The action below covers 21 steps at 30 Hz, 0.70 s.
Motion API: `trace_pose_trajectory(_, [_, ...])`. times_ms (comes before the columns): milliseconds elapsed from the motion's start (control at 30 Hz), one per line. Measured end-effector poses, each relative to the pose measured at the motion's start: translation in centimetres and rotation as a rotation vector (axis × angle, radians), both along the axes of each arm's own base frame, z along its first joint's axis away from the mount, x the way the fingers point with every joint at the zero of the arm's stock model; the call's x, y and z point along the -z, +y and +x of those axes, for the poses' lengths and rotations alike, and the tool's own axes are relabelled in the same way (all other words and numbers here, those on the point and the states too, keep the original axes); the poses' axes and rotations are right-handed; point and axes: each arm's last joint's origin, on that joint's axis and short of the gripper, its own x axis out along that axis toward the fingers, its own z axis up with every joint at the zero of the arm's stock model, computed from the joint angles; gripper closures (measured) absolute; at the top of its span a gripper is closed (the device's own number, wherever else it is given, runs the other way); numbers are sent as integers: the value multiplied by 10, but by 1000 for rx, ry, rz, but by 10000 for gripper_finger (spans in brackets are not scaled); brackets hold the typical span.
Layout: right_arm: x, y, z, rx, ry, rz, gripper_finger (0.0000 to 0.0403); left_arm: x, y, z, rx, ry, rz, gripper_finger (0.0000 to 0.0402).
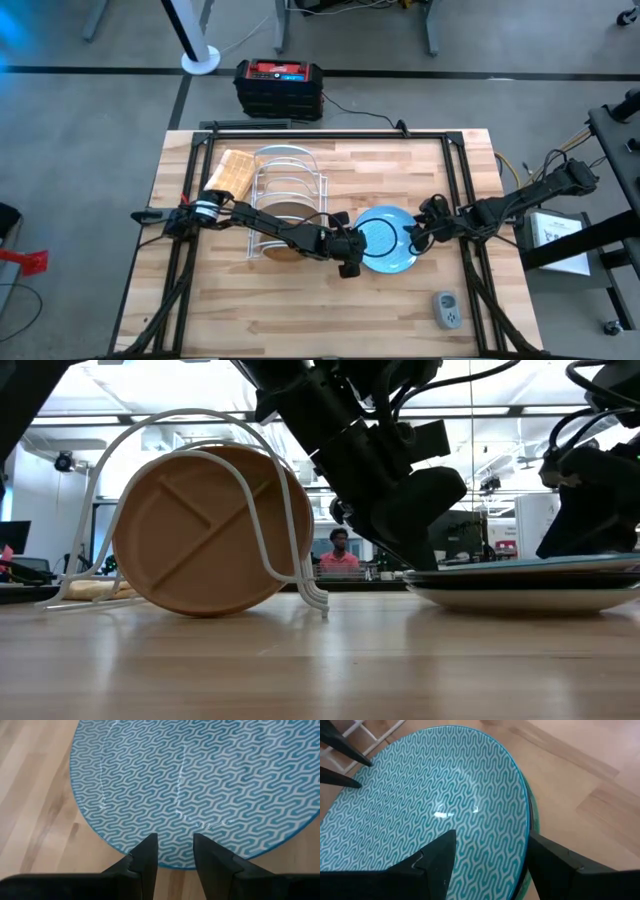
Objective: Sort dishes
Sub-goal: Put the blue plate into the dishwasher rack
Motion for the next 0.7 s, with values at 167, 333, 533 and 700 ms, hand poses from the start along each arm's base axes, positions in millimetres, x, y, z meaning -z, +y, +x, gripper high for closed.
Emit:
trace_pose_trajectory(167, [2, 0, 0, 30, -12, 37, 196, 4, 0, 2, -3, -11, -1, 287])
trace_pose_trajectory(333, [2, 1, 0, 34, -22, 75, 198, 10, 0, 5, -14, -22, -5, 287])
trace_pose_trajectory(533, [3, 2, 1, 36, -42, 96, 202, 13, 0, 8, -12, -45, -8, 287])
trace_pose_trajectory(700, [6, 2, 3, 39, -84, 104, 222, 13, 0, 8, -10, -46, -11, 287])
